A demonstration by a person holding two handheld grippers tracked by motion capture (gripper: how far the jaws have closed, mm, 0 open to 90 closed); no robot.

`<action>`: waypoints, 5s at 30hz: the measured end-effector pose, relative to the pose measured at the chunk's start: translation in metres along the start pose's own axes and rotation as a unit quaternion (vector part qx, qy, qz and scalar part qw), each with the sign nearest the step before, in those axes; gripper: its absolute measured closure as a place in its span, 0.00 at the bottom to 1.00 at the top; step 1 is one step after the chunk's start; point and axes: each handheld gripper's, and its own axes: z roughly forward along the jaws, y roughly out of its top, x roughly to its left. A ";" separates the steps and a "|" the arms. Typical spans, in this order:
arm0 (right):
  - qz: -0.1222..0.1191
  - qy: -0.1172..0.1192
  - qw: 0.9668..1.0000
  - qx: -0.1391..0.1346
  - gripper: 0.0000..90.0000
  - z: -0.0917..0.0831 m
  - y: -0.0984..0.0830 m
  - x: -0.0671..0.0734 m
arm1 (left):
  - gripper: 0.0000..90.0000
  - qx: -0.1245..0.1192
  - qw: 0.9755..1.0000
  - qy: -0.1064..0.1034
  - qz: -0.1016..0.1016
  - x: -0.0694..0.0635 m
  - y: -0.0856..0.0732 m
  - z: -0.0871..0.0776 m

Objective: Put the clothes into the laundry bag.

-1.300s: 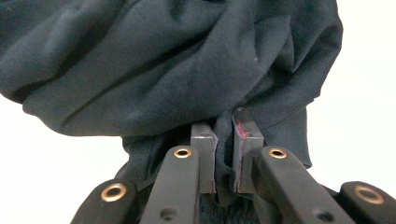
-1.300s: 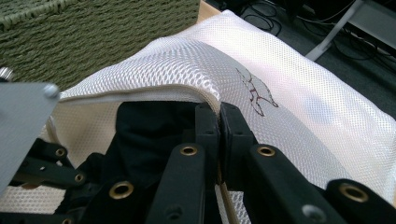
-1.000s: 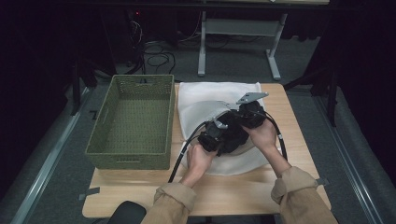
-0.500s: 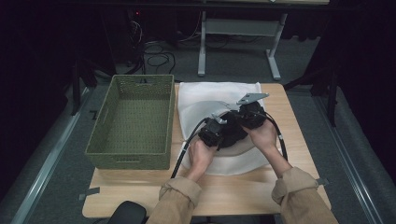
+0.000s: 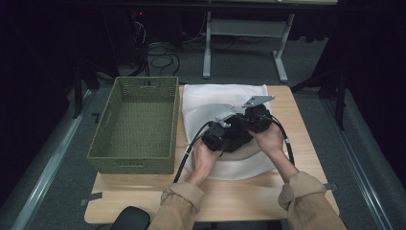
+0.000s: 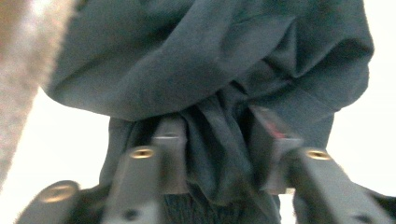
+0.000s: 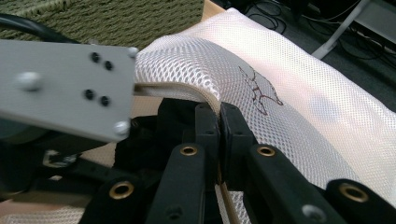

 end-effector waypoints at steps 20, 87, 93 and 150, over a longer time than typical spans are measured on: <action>0.003 -0.002 1.000 0.003 0.98 0.002 0.001 0.002 | 0.49 0.025 0.999 -0.029 0.003 -0.005 -0.037 -0.022; 0.009 0.007 1.000 0.005 0.98 0.004 -0.005 0.000 | 0.57 0.008 1.000 -0.026 0.010 0.003 -0.001 -0.020; 0.009 0.006 1.000 0.008 0.98 0.004 -0.005 0.000 | 0.57 0.008 1.000 -0.026 0.016 0.002 -0.003 -0.025; 0.004 0.029 1.000 0.001 0.97 -0.004 -0.025 0.003 | 0.55 -0.011 0.999 0.026 0.038 0.016 -0.021 -0.097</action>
